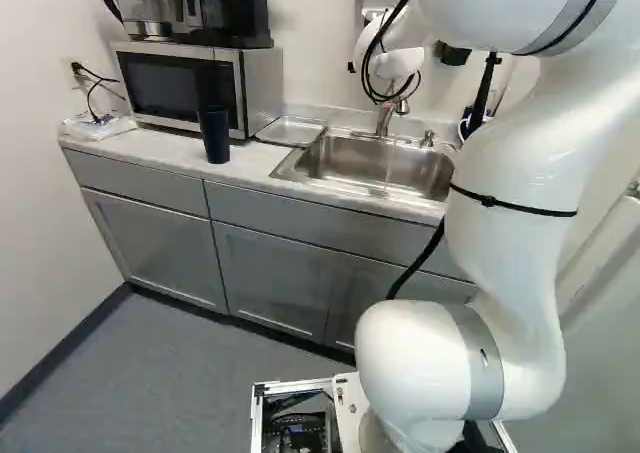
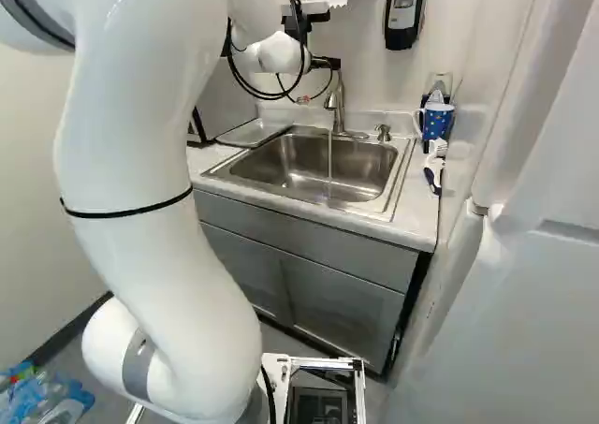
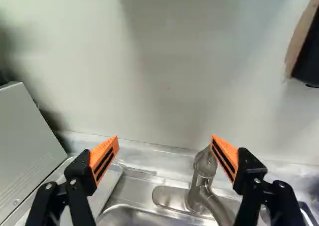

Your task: Rinse the cup and place it in the tray

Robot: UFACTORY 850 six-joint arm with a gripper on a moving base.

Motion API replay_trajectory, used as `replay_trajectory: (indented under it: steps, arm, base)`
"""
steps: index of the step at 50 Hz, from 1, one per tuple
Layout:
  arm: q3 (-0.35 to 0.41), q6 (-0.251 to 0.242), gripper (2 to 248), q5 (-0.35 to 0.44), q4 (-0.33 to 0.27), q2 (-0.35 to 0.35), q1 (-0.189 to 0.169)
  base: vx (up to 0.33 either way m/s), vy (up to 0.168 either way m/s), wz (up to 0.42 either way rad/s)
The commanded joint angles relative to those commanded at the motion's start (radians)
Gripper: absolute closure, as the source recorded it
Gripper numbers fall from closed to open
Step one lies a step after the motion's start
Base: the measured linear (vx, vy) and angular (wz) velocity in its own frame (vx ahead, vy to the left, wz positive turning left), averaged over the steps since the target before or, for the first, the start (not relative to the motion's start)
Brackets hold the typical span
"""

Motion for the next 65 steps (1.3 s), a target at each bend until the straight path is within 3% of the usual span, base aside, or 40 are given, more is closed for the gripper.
replay_trajectory:
  steps: [39, 50, 65]
  arm:
    - [0.148, 0.0, 3, -0.014, 0.0, 0.137, -0.071]
    - [0.204, 0.0, 3, -0.077, -0.002, 0.191, -0.082]
    - [0.28, 0.0, 3, -0.224, -0.02, 0.266, -0.098]
  base:
    - [0.0, 0.0, 0.0]
    - [0.0, 0.0, 0.0]
    - [0.0, 0.0, 0.0]
